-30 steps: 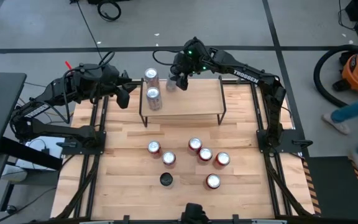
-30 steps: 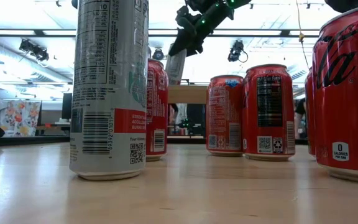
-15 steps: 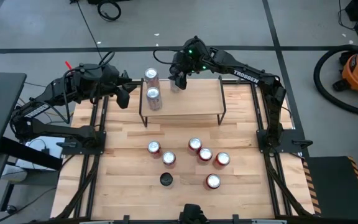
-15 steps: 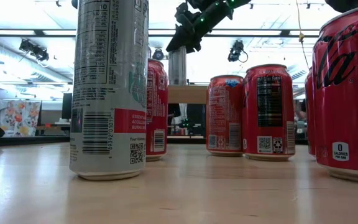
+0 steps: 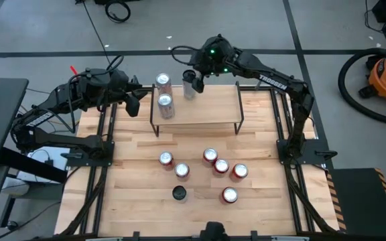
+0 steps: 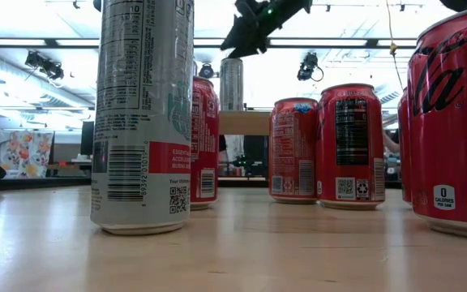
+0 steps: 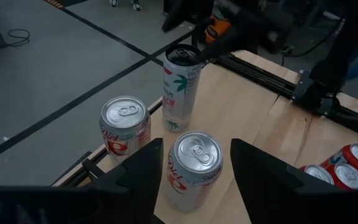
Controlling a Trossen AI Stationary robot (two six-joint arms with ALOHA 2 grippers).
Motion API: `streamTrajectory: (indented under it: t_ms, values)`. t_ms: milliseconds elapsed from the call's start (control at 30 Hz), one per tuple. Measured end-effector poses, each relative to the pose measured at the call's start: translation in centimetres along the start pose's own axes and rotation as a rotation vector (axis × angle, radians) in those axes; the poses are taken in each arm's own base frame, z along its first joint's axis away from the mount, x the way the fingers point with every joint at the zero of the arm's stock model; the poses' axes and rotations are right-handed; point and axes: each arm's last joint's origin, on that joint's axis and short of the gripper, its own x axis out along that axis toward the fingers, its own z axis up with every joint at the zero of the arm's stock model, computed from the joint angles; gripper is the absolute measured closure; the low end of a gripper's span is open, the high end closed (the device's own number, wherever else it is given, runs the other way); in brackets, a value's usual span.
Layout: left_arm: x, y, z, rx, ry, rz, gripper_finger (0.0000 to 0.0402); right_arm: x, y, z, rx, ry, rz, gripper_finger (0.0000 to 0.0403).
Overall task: Place canned beverage on shelf
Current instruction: Put the top white and pink soda can on the shelf
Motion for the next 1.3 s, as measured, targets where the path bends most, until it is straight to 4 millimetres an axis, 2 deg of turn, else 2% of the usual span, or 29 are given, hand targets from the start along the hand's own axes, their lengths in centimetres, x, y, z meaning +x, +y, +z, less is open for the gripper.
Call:
streamTrajectory:
  t_ms: [167, 333, 500, 700, 867, 1067, 1300]
  values:
    - [0.0, 0.0, 0.0, -0.015, 0.0, 0.0, 0.0203, -2.6, 0.1, 0.3, -0.007, 0.035, -0.049, 0.0057]
    - [0.0, 0.0, 0.0, -0.015, 0.0, 0.0, 0.0203, -3.5, -0.9, -1.7, 0.028, 0.228, -0.084, 0.0069]
    - [0.0, 0.0, 0.0, -0.015, -0.001, 0.006, 0.0203, -2.4, -1.8, -3.9, 0.074, 0.312, -0.097, 0.0099]
    - [0.0, 0.0, 0.0, -0.015, -0.003, 0.008, 0.0203, 0.3, -2.5, -6.4, 0.095, 0.275, -0.115, 0.0138]
    - [0.0, 0.0, 0.0, -0.015, -0.003, 0.009, 0.0203, 1.7, -2.2, -7.9, 0.126, 0.241, -0.068, 0.0156]
    - [0.0, 0.0, 0.0, -0.015, -0.003, 0.01, 0.0203, 2.5, -1.5, -9.1, 0.159, 0.264, -0.036, 0.016]
    - [0.0, 0.0, 0.0, -0.016, -0.003, 0.01, 0.0203, 3.1, -0.9, -8.9, 0.152, 0.212, -0.031, 0.016]
